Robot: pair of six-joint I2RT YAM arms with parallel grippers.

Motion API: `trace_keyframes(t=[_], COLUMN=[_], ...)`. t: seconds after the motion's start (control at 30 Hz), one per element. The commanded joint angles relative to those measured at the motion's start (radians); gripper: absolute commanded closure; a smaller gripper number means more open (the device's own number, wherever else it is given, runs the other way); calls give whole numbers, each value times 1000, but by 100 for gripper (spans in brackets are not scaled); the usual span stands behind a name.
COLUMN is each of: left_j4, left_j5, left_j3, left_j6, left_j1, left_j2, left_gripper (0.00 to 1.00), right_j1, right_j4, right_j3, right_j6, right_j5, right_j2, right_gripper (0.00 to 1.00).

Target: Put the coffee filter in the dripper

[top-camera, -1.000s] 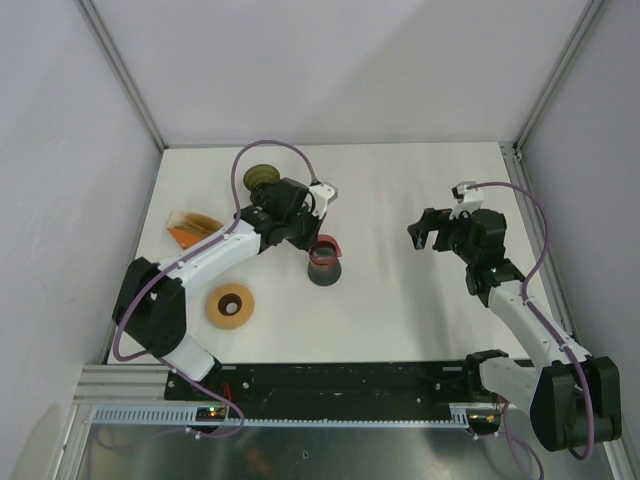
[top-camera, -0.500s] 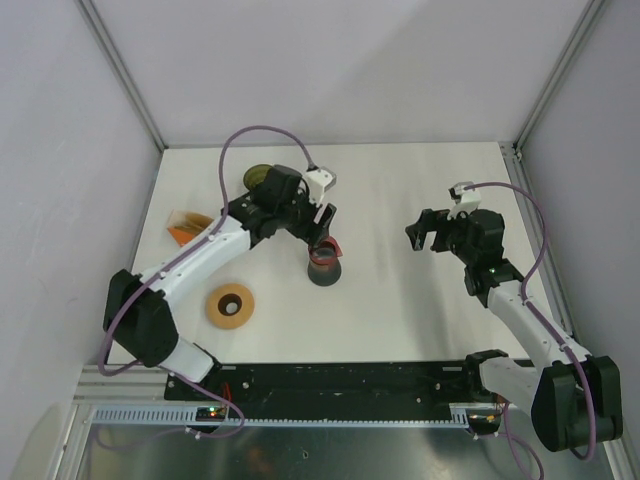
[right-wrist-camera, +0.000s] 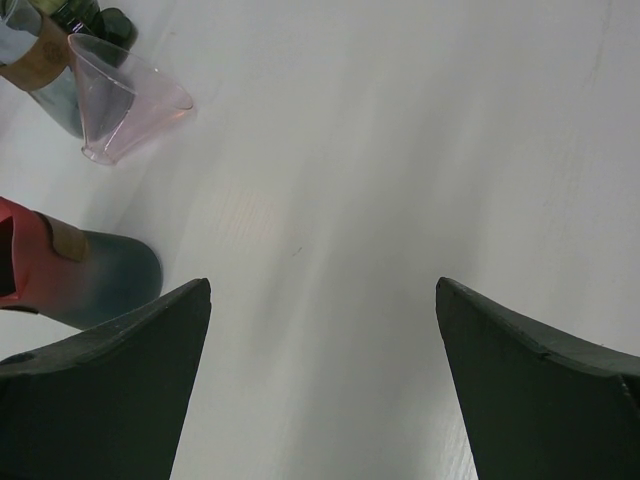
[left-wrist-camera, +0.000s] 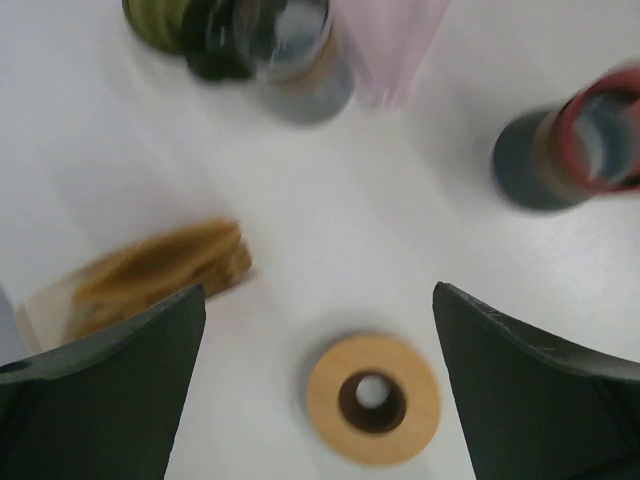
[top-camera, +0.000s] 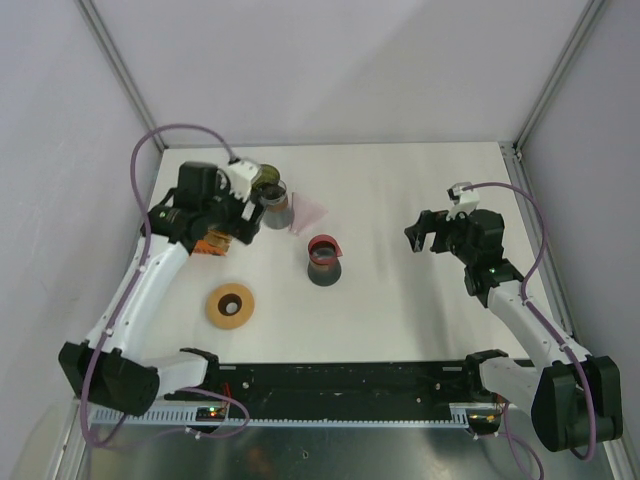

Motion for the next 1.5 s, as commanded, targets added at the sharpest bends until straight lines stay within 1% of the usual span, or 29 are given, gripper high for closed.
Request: trace_keyframes(t=[0.0, 0.07, 0.13, 0.2, 0.33, 0.43, 0.5, 0.63, 0.77, 0.87, 0.93, 1.13, 1.2, 1.27, 1.33, 1.37, 1.4, 1.47], left_j4=[-132, -123, -112, -82, -3, 57, 100, 153, 193, 202, 203, 202, 197, 190, 181, 177, 174, 165], left_j5=[-13, 2, 45, 77, 77, 52, 41, 55, 62, 71, 87, 129, 136, 143, 152, 161, 170, 195], left_j3=[-194, -284, -347, -404, -493, -547, -578, -609, -629, -642, -652, -677, -686, -692, -689, -683, -676, -652], left_j6=[174, 230, 277, 308, 332, 340, 340, 324, 306, 300, 297, 299, 304, 306, 304, 296, 287, 258], left_j1=[130, 233, 309, 350, 364, 370, 376, 379, 380, 379, 380, 380, 380, 380, 380, 380, 380, 379], left_j2=[-64, -64, -64, -77, -76, -42, -21, 23, 78, 111, 125, 124, 113, 103, 91, 83, 70, 45], left_gripper=[1, 0, 0, 1, 4, 10, 11, 12, 16, 22, 26, 46, 55, 68, 86, 93, 96, 99], right_j1=[6, 7, 6, 6, 7, 7, 7, 6, 6, 7, 7, 8, 8, 7, 7, 7, 7, 8], right_j4=[22, 23, 22, 21, 21, 13, 12, 14, 11, 11, 10, 13, 13, 13, 16, 17, 19, 21], right_j3=[37, 36, 36, 37, 37, 36, 36, 36, 36, 35, 36, 36, 36, 36, 36, 37, 37, 37], right_j6=[-12, -12, -13, -15, -14, -18, -18, -21, -21, -21, -21, -20, -20, -20, -19, -19, -18, -15], right_j5=[-22, -32, -36, -35, -34, -31, -29, -27, -27, -26, -23, -22, -21, -20, -18, -18, -18, -20], right_j2=[-4, 1, 2, 4, 9, 7, 7, 9, 12, 11, 10, 10, 8, 6, 4, 4, 3, 1], right_gripper=[1, 1, 1, 1, 1, 1, 1, 1, 1, 1, 1, 1, 1, 1, 1, 1, 1, 1])
